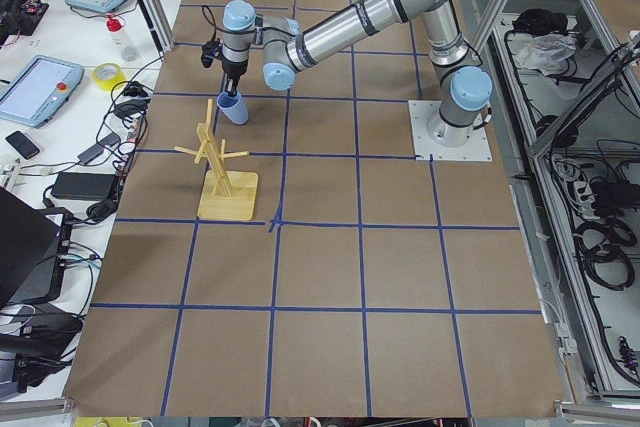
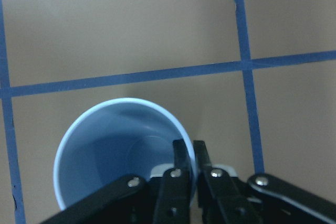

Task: Flip cup

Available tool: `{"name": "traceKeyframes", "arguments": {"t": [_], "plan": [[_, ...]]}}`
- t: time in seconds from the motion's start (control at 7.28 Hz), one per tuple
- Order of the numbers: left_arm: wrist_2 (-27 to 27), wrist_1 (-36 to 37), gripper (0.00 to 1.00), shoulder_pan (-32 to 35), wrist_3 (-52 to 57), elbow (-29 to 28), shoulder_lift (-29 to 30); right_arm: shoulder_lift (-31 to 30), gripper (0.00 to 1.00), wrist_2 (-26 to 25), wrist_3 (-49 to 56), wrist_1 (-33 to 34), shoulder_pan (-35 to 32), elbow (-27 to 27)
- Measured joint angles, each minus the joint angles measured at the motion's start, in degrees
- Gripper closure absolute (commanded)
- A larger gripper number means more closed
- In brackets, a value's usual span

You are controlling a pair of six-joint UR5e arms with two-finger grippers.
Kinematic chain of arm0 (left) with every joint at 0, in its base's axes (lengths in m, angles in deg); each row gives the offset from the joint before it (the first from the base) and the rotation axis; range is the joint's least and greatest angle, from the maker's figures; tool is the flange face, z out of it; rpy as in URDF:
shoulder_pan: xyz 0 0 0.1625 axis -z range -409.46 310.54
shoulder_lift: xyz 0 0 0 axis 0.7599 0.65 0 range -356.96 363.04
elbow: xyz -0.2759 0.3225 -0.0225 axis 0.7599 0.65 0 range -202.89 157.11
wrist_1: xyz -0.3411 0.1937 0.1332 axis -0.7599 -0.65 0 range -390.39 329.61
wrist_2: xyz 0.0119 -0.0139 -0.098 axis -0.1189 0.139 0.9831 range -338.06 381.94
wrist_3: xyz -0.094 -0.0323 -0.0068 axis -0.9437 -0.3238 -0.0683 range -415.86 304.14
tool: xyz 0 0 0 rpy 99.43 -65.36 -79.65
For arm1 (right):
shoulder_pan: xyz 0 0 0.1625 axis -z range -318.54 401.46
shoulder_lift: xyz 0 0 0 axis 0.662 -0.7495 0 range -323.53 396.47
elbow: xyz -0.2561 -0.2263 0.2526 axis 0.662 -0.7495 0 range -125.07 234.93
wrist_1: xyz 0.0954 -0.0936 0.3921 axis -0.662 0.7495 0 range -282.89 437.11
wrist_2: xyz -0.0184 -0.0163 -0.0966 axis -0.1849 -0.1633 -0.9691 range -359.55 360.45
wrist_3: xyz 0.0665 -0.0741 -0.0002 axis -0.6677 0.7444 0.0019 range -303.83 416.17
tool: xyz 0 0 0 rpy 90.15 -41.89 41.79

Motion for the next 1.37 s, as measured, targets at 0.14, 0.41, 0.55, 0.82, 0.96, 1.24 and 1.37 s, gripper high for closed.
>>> {"name": "traceKeyframes", "arguments": {"t": [0.14, 0.41, 0.55, 0.82, 0.96, 1.24, 1.37], "plan": [[-0.6, -1.7, 0.0, 0.0, 0.0, -0.1, -0.8, 0.0, 0.0, 0.0, 0.0, 0.0, 0.0, 0.0], [-1.9, -7.8, 0.0, 0.2, -0.5, -0.8, -4.1, 0.0, 0.0, 0.0, 0.0, 0.0, -0.1, 0.1], [-2.1, -12.6, 0.0, 0.2, -1.7, -1.4, -6.7, 0.0, 0.0, 0.0, 0.0, 0.0, -0.1, 0.1], [-3.6, -24.0, 0.0, 0.4, -3.6, -3.7, -13.8, 0.0, 0.0, 0.0, 0.0, 0.0, -0.2, 0.1], [-4.5, -29.6, 0.0, 0.5, -4.3, -4.3, -17.9, 0.0, 0.0, 0.0, 0.0, 0.0, -0.1, 0.1], [-4.7, -38.0, 0.0, 0.9, -6.0, -4.0, -25.6, 0.0, 0.0, 0.0, 0.0, 0.0, -0.1, 0.1], [-3.7, -40.2, 0.0, 1.2, -8.2, -3.5, -28.1, 0.0, 0.0, 0.0, 0.0, 0.0, -0.1, 0.1]]}}
